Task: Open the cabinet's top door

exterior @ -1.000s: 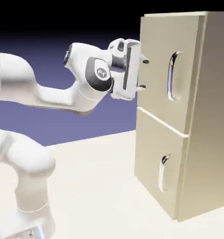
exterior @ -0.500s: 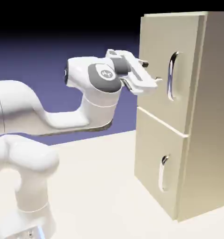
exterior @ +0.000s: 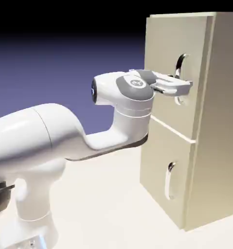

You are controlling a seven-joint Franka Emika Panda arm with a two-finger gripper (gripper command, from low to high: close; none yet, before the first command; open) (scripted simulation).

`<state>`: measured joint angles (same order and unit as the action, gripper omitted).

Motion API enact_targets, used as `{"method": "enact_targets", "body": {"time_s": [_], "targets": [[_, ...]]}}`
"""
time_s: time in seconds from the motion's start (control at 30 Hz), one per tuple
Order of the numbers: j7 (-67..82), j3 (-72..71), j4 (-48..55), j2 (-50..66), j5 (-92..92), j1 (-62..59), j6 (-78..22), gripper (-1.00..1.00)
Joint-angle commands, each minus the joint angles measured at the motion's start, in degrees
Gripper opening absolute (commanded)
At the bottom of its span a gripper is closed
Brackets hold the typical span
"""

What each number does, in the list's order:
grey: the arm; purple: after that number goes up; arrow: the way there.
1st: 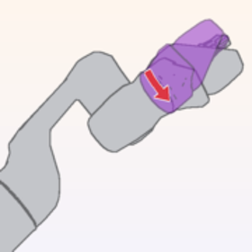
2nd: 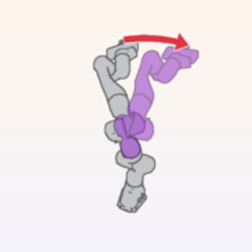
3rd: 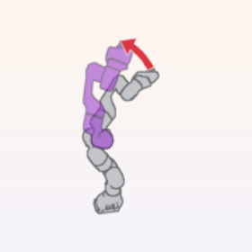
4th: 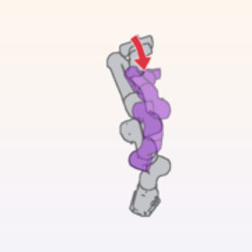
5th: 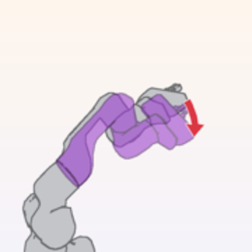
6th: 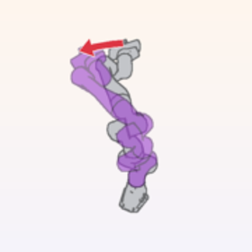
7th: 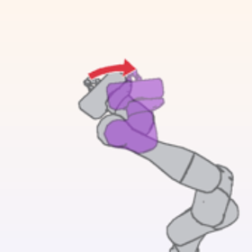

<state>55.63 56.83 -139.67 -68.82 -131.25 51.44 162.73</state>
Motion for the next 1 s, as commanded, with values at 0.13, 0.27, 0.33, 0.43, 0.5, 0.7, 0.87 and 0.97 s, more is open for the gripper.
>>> {"method": "enact_targets", "body": {"time_s": [0.13,0.27,0.33,0.43,0.5,0.7,0.87,0.97], "targets": [[-3.8,-10.0,-9.9,-2.7,3.5,-10.1,-10.3,-1.0],[-5.5,-18.3,-16.1,-4.8,8.8,-16.3,-17.6,-1.0],[-6.0,-22.5,-18.5,-5.9,11.9,-18.7,-20.9,-1.0],[-6.5,-28.7,-21.5,-7.3,17.0,-21.4,-25.8,-1.0],[-6.8,-32.9,-23.1,-8.2,20.6,-22.7,-29.1,-1.0],[-7.7,-45.3,-25.9,-9.5,31.6,-24.6,-38.6,-1.0],[-8.9,-55.7,-26.2,-8.5,40.9,-25.1,-46.7,-1.0],[-10.0,-61.9,-25.4,-6.9,46.4,-25.4,-51.8,-1.0]]}}
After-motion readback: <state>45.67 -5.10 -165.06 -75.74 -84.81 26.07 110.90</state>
